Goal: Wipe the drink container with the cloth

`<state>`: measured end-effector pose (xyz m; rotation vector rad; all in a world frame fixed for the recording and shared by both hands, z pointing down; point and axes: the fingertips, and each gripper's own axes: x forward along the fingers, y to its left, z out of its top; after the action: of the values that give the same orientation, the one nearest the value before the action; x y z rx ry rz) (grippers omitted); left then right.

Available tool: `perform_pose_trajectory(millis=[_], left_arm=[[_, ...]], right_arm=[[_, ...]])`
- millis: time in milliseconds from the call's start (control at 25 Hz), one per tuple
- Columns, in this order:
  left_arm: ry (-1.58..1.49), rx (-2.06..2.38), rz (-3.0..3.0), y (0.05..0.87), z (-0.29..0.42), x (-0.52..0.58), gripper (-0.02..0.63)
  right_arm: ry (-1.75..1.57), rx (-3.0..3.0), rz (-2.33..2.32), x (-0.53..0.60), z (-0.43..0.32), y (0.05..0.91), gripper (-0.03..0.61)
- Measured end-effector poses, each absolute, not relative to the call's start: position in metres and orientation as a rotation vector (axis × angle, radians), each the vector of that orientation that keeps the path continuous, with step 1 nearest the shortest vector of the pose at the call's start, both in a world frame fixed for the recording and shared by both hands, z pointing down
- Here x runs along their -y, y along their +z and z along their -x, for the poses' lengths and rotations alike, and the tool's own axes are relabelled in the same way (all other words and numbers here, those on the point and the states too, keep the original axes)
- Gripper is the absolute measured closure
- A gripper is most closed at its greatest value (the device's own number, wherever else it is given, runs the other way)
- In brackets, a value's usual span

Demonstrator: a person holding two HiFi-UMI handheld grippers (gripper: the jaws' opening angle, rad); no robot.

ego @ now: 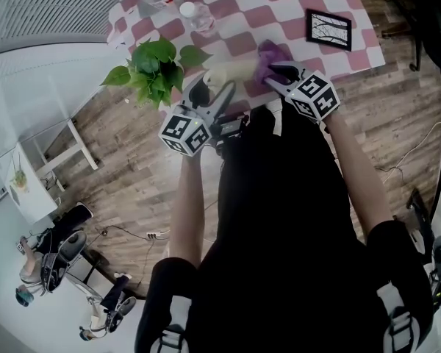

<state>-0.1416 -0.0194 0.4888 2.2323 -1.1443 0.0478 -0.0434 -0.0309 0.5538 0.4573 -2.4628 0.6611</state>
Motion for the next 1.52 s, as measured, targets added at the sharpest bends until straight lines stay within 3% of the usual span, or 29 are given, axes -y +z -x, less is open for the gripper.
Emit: perform_pose_trajectory(millis=[360, 720, 1280, 1520], left_arm=[[0.039, 1.175, -2.225, 0.49, 0.145, 0.019, 0.342], [0.255, 1.065, -2.429, 0.488, 0.133, 0.0, 0.342], [0.421, 1.028, -2.57, 0.479, 0.114, -0.007, 0.342], [0.465, 1.026, -2.61, 0.476, 0.107, -0.011, 0.342]], right_arm=[[0.675, 2.461, -0.444, 0.031, 0.044, 0.553, 0.459], [0.686, 2.513, -0.374, 0.034, 0.056, 0.527, 0.476], [0.637, 2.771, -0.193, 0.025, 0.108, 0.427, 0.482], [0.663, 2.743, -0.315, 0.041, 0.101, 0.443, 0.488]])
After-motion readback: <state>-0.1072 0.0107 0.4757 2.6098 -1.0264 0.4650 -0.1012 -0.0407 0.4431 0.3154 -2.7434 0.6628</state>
